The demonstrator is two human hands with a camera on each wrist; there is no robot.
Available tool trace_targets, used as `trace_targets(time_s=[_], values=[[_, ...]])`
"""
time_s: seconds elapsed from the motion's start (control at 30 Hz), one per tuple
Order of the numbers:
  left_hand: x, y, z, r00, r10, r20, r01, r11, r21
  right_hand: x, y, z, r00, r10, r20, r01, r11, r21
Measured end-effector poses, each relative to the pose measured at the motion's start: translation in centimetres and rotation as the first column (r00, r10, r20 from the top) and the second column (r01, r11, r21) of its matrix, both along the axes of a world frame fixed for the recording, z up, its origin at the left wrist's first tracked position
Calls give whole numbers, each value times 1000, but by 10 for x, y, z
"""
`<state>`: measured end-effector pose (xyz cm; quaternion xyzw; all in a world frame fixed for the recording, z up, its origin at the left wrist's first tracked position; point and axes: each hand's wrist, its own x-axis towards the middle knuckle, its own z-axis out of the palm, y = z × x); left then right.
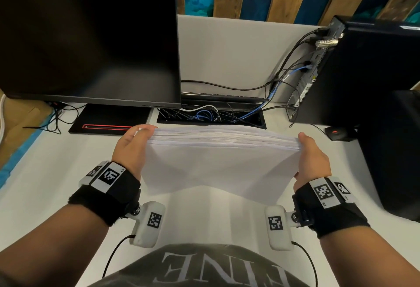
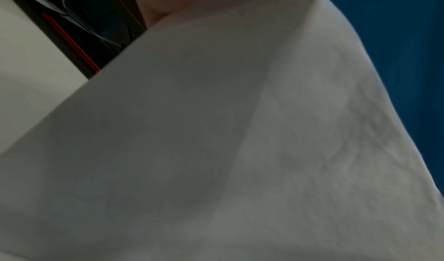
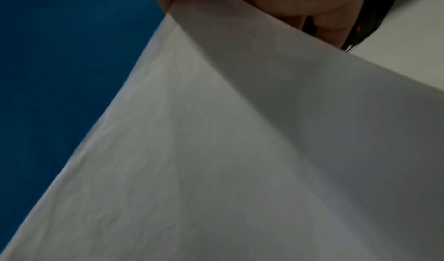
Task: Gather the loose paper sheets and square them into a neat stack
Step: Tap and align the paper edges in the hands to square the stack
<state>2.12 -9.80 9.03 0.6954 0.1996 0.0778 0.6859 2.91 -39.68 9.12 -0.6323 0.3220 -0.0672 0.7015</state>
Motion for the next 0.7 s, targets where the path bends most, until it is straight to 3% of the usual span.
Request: trace_targets(time_s=[0.1, 0.2, 0.27, 0.33, 0.47, 0.6, 0.7], values=[[0, 2, 1, 1000, -24, 16, 24, 1000, 20, 0, 0, 1, 998, 44, 40, -43, 999, -28], [-2, 10, -6, 986, -155, 69, 150, 986, 67, -6, 2, 2, 994, 84, 73, -85, 996, 6], [-4, 18, -16, 975, -216, 49, 214, 976, 30, -11, -2, -5, 965, 203, 167, -204, 979, -7], [-4, 21, -27, 974, -225, -24, 226, 970, 85, -17, -6, -12, 937, 288, 196, -280, 958, -65], [-4, 13, -29, 994, -95, -55, 102, 986, 129, -24, 1, -11, 952, 230, 200, -212, 971, -108], [-7, 3, -13, 995, 31, 91, -48, 980, 191, -27, 11, -5, 937, 127, 326, -90, 988, -128], [-10, -3, -10, 985, 43, 169, -79, 975, 209, -32, 24, -6, 930, 91, 356, -43, 989, -139]])
